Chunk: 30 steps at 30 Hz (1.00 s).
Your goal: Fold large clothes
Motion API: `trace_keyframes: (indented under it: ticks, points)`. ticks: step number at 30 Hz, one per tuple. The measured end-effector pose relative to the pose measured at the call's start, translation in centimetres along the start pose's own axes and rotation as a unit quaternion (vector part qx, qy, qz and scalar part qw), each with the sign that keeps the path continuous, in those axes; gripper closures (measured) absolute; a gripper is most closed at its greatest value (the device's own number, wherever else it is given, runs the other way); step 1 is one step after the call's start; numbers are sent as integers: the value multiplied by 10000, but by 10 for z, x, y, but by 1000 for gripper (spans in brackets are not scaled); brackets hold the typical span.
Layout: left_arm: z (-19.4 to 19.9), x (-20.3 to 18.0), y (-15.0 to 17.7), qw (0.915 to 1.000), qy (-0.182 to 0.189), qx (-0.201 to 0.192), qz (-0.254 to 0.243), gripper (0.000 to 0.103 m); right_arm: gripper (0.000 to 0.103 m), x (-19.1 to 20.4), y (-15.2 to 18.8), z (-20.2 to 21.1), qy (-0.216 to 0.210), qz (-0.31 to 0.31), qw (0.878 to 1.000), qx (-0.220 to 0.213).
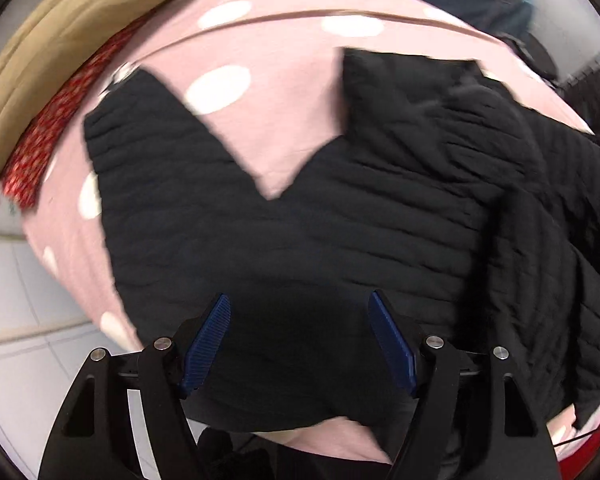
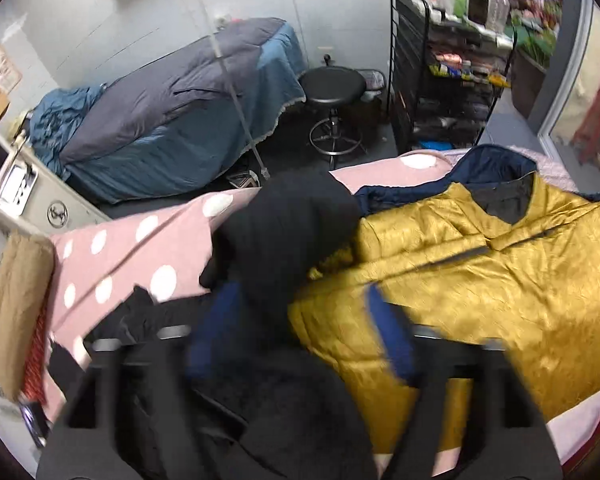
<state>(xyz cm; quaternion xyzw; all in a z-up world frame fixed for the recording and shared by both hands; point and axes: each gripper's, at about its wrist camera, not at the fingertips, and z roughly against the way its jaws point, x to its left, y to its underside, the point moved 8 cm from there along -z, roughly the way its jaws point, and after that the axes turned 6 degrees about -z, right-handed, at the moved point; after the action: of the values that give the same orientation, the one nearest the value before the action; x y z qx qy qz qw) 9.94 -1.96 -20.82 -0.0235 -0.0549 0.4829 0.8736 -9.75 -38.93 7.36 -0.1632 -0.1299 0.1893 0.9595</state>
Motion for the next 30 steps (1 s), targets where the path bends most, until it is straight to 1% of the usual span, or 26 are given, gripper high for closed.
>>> trace_keyframes:
  ticks: [2,4,5,6,7,8,10,11,14,16,18,19,21,22,24,26,27,28,29,30]
  points:
    - [10,-20,-2,9994,267,-125,-181,33,28,4,13,12,105,396,9991,-61]
    - [21,-43,-6,9971,639,-250,-340,33,28,17,31,21,-49,888,9960,17]
    - [27,-55,-6,9952,818,-302,-447,33,28,28,44,29,-176,1252,9920,49]
    - [32,-73,-5,9920,1026,-353,-646,30,28,37,55,33,-264,1527,9879,81]
    - [34,-86,-3,9895,1128,-365,-826,27,28,49,72,36,-428,1887,9809,210]
    - [34,-100,0,9871,1157,-366,-1042,25,28,55,82,36,-527,2060,9766,323]
    - [29,-122,8,9836,995,-329,-1466,25,28,72,118,33,-792,2461,9633,724]
    - [27,-129,12,9822,941,-321,-1595,25,28,77,132,31,-867,2588,9583,845]
    - [21,-134,21,9821,912,-217,-1634,26,28,96,178,24,-997,3013,9408,1190]
    - [24,-125,22,9840,857,-242,-1546,26,28,106,204,16,-1022,3263,9300,1344]
    - [26,-113,19,9859,685,-316,-1493,26,28,124,225,12,-1037,3657,9157,1301]
    - [29,-103,17,9868,587,-358,-1469,26,28,135,233,7,-992,3887,9080,1209]
    - [33,-88,14,9887,440,-412,-1370,26,28,147,241,-3,-803,4155,8988,1143]
    - [36,-82,13,9895,413,-433,-1316,26,28,155,248,-12,-704,4365,8896,1146]
    - [37,-70,13,9912,381,-472,-1177,26,28,164,251,-23,-592,4629,8787,1001]
    - [36,-58,16,9933,329,-443,-1012,26,30,165,255,-41,-235,4958,8640,843]
    - [35,-55,19,9940,311,-432,-957,26,43,160,254,-52,125,5096,8568,784]
    - [34,-51,23,9947,300,-420,-884,26,54,155,253,-58,320,5157,8527,773]
    - [34,-49,27,9952,300,-410,-841,26,59,148,252,-61,372,5128,8533,865]
    - [32,-47,32,9955,292,-385,-815,26,71,141,249,-60,296,4977,8613,979]
